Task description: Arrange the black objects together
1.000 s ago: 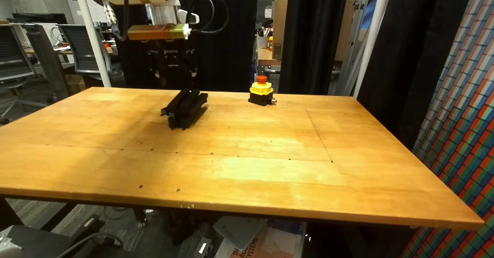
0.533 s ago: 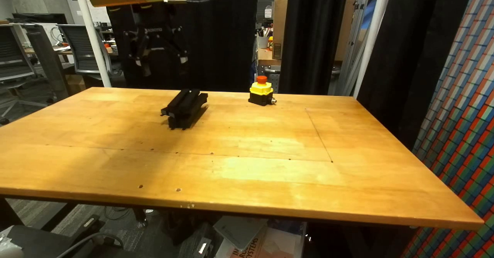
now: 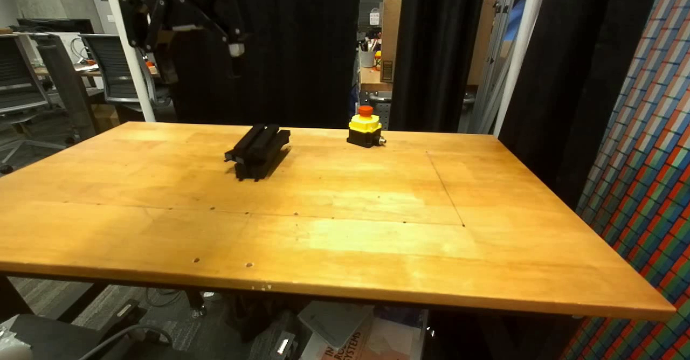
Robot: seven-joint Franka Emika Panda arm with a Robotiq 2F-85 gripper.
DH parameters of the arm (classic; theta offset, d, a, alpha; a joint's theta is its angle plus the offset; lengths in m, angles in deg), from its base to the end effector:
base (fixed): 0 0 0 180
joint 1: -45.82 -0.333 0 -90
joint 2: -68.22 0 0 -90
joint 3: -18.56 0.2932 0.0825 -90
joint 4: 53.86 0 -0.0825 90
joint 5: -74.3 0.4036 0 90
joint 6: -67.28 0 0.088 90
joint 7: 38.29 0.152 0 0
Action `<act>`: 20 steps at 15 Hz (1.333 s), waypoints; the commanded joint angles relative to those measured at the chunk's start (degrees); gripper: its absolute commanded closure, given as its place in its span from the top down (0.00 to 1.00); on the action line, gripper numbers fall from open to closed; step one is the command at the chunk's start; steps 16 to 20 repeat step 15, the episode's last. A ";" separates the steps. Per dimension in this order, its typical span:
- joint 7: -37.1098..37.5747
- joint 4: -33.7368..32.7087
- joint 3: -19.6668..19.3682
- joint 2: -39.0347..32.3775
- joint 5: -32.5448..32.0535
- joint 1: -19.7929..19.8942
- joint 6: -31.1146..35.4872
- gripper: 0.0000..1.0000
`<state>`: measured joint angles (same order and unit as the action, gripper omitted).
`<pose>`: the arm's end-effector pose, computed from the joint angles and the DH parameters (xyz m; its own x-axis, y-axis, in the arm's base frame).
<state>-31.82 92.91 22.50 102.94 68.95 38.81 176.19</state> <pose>0.3810 0.0602 0.3898 0.9946 0.0945 -0.0438 0.0995 -0.9864 0.1311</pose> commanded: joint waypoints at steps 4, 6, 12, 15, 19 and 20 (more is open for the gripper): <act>-7.14 4.94 -3.75 24.45 1.73 1.02 -13.16 1.00; -8.66 4.81 -5.34 29.52 1.37 1.67 -17.98 1.00; -9.62 4.17 -7.37 34.17 1.08 3.48 -22.97 1.00; -9.79 4.90 -7.70 35.84 1.03 3.91 -23.19 1.00; -9.79 4.90 -7.70 35.84 1.03 3.91 -23.19 1.00; -9.79 4.90 -7.70 35.84 1.03 3.91 -23.19 1.00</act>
